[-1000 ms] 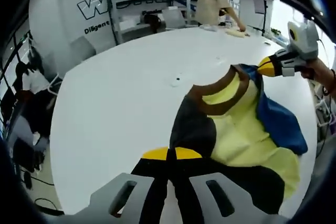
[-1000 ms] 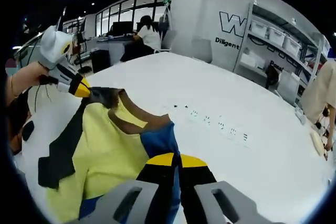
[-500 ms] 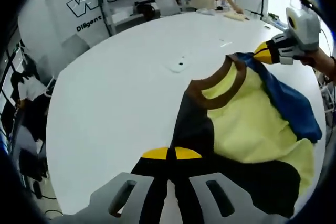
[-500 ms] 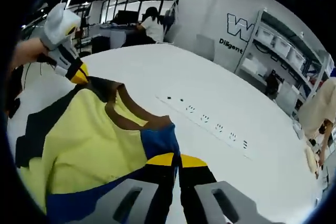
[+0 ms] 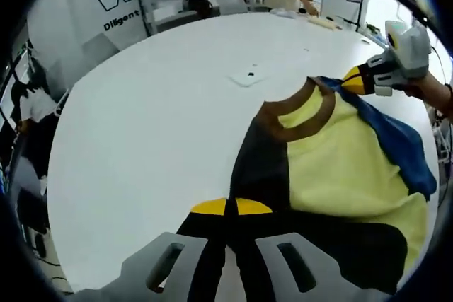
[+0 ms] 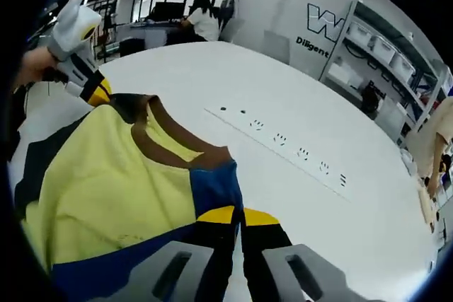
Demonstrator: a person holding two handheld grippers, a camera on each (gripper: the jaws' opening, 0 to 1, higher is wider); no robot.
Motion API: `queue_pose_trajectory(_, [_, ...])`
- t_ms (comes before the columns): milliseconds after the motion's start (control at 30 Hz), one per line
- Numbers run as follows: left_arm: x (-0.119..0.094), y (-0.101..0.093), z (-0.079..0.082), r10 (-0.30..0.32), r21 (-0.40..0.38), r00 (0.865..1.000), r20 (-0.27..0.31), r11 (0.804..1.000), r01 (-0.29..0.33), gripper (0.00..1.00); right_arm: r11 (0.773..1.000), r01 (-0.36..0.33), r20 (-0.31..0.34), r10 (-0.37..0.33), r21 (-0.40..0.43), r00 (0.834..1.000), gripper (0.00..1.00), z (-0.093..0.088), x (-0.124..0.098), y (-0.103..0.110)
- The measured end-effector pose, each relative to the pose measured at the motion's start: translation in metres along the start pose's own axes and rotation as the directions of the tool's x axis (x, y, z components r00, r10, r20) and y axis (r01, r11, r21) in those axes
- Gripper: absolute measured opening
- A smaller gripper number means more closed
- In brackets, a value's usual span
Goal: Fold the garment on the visible template until the final outline fits inside the template.
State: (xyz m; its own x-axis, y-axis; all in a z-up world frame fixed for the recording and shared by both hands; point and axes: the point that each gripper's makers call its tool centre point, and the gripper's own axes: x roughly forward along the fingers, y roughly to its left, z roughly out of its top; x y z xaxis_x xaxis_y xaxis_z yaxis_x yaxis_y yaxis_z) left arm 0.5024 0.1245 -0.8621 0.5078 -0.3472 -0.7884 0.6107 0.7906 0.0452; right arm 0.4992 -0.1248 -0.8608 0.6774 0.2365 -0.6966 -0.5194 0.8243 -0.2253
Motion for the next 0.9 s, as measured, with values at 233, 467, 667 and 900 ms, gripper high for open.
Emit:
queue_pose_trajectory(233, [0.003,0.001,0.004,0.015,-0.015,1.0,0.003,1.0,-0.014,0.02,0.998,-0.016,0.019,0.015,0.068,1.0,0.0,-0.002,0.003,-0.003])
queue_pose_trajectory(467, [-0.006,0.007,0.004,0.063,-0.079,0.998,0.011,0.995,-0.062,0.08,0.914,-0.077,0.083,0.047,0.397,0.995,0.03,0.002,-0.005,-0.006])
queue_pose_trajectory(667, [-0.022,0.011,0.015,0.074,-0.12,0.996,0.05,0.99,-0.067,0.27,0.873,-0.099,0.141,0.035,0.477,0.989,0.26,0.012,-0.022,-0.014])
queue_pose_trajectory(900, [-0.04,0.01,0.023,0.071,-0.181,0.994,0.087,0.982,-0.055,0.44,0.886,-0.113,0.163,0.043,0.449,0.986,0.46,0.019,-0.045,-0.007])
